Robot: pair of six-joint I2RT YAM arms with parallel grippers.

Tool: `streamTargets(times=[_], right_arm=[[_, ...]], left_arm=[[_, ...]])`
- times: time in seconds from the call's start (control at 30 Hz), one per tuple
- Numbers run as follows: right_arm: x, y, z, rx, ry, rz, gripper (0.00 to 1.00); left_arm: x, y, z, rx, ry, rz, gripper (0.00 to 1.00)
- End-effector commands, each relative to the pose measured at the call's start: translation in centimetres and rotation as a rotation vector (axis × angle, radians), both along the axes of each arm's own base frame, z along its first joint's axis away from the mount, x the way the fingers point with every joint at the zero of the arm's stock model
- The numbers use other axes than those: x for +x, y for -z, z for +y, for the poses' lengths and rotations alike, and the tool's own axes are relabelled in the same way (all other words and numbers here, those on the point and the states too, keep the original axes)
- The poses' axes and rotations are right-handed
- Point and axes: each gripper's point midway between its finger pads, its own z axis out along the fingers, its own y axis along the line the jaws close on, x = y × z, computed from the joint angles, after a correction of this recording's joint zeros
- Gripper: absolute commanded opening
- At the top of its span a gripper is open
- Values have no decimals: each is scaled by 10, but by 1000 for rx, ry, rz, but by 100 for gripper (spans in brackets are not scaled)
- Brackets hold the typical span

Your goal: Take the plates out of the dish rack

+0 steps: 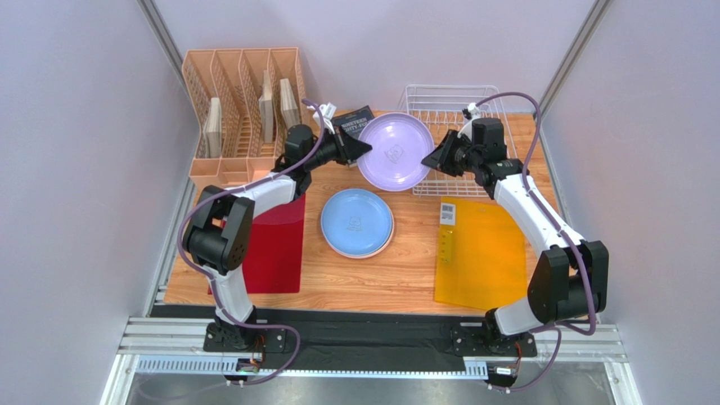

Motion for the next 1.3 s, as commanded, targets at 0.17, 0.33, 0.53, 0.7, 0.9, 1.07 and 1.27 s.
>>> streamTargets(times=[0.17, 0.33, 0.53, 0.7, 0.9, 1.07, 1.27], right_arm=[[13, -30, 10, 29, -38, -83, 56], [27, -32, -15, -94, 59, -92, 63], [44, -42, -36, -186, 135, -115, 63], [61, -55, -45, -196, 167, -140, 63], [74, -60, -52, -210, 186, -149, 63], [77, -58, -54, -220, 187, -151, 63], [78, -55, -61, -247, 199, -148, 64]], left_arm=[[-24, -13, 20, 56, -37, -73, 0], [-47, 8, 39, 170, -64, 4, 0], [-81, 24, 72, 283, -141, 57, 0], [-101, 52, 87, 326, -168, 108, 0], [-111, 79, 96, 360, -188, 149, 0], [-111, 90, 100, 391, -196, 154, 1], [-108, 97, 103, 417, -208, 165, 67]])
